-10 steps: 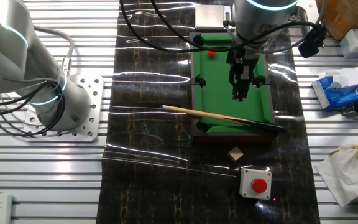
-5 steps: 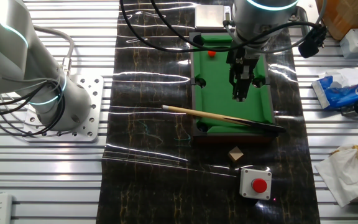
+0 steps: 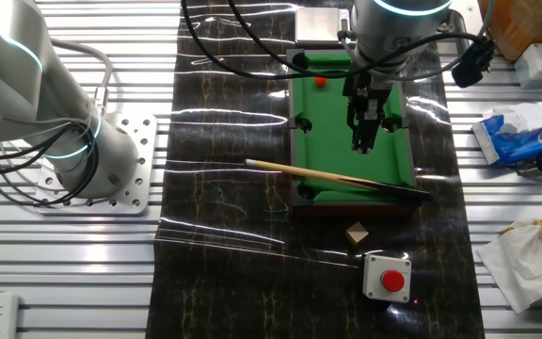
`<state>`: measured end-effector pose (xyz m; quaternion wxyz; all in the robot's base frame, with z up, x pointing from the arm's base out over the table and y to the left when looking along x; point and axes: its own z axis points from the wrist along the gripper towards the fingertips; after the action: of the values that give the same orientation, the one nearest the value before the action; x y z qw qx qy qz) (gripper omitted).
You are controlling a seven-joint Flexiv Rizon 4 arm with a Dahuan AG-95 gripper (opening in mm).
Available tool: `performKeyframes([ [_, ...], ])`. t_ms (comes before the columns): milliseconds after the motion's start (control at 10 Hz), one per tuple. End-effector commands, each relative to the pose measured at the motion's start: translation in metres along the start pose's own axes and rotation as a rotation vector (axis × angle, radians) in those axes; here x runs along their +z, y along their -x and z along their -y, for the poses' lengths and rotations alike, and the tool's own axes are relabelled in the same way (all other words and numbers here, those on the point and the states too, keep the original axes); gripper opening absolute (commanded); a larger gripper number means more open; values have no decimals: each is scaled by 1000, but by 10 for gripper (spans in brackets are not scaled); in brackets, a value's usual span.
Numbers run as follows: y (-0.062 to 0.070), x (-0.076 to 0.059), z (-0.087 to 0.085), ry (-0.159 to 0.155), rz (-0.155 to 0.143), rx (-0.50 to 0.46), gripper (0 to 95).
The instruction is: Hit the pool ball
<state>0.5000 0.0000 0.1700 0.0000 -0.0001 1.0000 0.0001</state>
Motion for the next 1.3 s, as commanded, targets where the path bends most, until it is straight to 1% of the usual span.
performKeyframes([
  [100, 0, 0, 0, 21, 98, -134, 0],
  [200, 0, 0, 0, 7, 97, -105, 0],
  [300, 0, -1, 0, -7, 101, -100, 0],
  [400, 0, -1, 0, -30, 103, -78, 0],
  [500, 0, -1, 0, -46, 103, -59, 0],
  [600, 0, -1, 0, -57, 120, -27, 0],
  [700, 2, -2, 1, -74, 127, -10, 0],
  [800, 5, -3, 3, -97, 127, -3, 0],
  [900, 9, -5, 6, -109, 127, 0, 0],
  [1000, 18, -11, 16, -109, 128, 5, 0],
  [1100, 27, -18, 29, -117, 129, 17, 0],
  [1200, 32, -21, 40, -127, 132, 25, 0],
  [1300, 34, -22, 45, -132, 134, 26, 0],
])
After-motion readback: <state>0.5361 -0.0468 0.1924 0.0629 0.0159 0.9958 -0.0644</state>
